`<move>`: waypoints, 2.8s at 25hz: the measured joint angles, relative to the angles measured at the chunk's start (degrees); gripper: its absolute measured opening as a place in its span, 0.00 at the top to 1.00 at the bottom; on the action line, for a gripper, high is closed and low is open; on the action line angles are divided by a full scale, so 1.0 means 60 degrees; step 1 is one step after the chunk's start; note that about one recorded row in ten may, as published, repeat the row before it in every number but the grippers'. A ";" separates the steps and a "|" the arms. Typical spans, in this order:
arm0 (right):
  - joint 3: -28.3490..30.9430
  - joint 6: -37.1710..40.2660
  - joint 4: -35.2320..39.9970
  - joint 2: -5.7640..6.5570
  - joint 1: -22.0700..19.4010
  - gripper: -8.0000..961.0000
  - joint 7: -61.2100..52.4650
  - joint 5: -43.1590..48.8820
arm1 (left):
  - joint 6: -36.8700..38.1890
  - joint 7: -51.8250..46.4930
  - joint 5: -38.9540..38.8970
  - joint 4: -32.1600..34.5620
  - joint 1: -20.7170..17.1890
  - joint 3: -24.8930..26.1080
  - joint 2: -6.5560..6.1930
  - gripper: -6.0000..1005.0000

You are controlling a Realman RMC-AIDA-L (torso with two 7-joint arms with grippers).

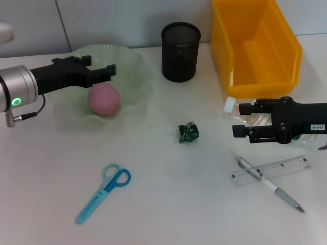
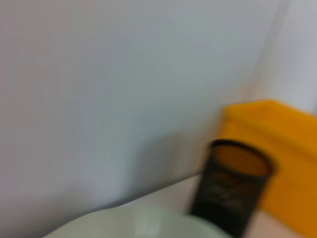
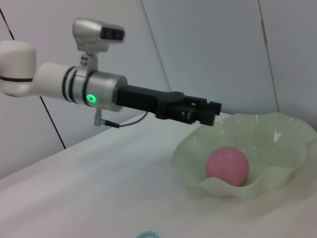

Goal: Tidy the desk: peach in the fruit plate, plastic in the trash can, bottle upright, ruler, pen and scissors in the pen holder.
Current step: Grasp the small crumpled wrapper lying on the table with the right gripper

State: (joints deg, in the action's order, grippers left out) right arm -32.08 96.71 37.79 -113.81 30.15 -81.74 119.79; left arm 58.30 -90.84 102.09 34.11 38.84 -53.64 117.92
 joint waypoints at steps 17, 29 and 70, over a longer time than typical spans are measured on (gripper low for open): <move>-0.0001 0.0008 0.0008 -0.0004 0.0022 0.21 -0.0124 -0.0058 | 0.5334 0.1353 0.0406 0.0249 -0.0367 -0.0152 -0.0163 0.19; -0.0004 0.0019 0.0095 -0.0001 0.0166 0.21 -0.0344 -0.0055 | 0.4868 0.2243 0.0722 -0.0117 -0.0489 -0.0249 0.0050 0.19; -0.4717 -0.3462 0.0922 -0.0800 0.3377 0.21 -0.3737 0.3811 | 0.4666 0.2367 0.0651 -0.0339 -0.0717 -0.0143 0.0063 0.19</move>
State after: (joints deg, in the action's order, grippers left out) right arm -60.38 75.94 43.32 -118.61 50.41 -104.16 142.66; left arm 86.29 -76.64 105.99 32.08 34.54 -54.49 118.30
